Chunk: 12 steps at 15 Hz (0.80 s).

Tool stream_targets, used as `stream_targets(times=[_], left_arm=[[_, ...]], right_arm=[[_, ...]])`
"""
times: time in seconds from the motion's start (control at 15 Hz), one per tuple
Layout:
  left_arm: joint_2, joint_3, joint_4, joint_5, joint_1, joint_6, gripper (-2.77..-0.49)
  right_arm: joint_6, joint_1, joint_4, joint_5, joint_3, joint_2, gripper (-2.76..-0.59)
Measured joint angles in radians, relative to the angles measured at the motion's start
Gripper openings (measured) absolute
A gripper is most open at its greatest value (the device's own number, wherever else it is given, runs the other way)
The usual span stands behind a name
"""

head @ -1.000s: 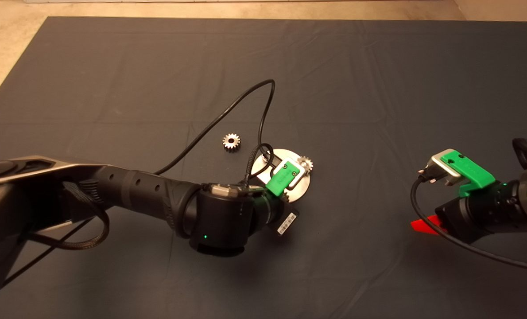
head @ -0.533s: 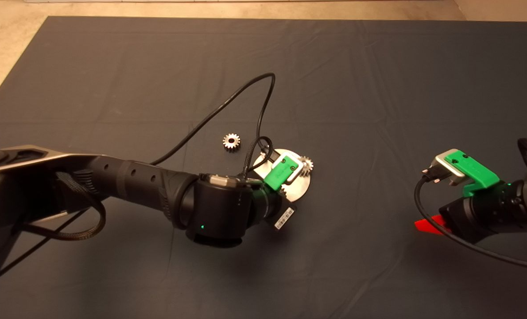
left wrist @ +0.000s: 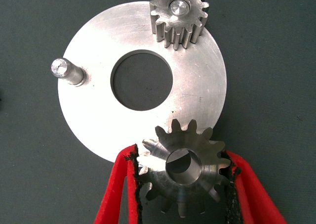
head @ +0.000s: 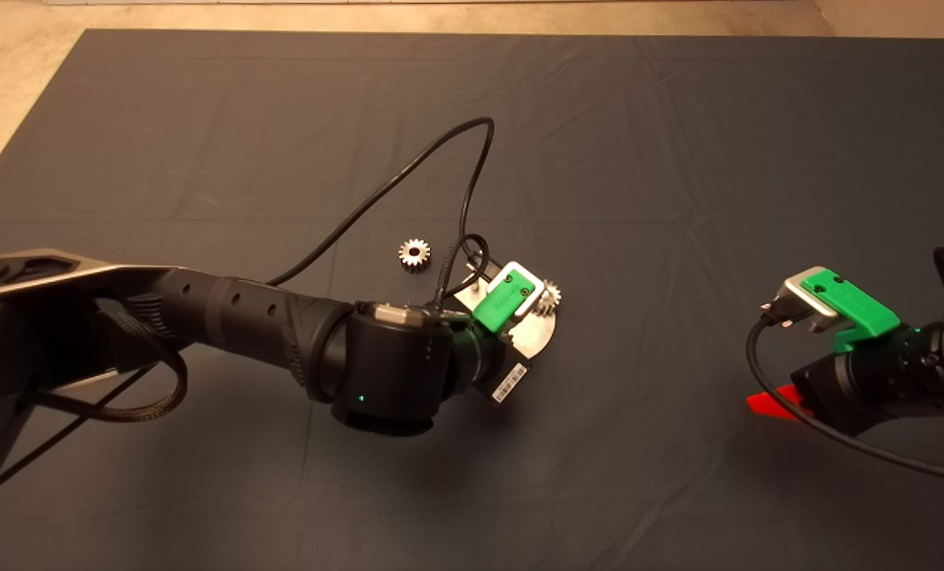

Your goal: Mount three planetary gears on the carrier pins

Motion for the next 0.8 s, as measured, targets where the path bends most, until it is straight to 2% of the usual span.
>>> stream_targets(times=[0.8], left_arm=[[0.003, -0.051, 0.000, 0.000, 0.000, -0.003, -2.54]], right_arm=[[-0.002, 0.000, 0.000, 0.000, 0.000, -0.003, -1.47]])
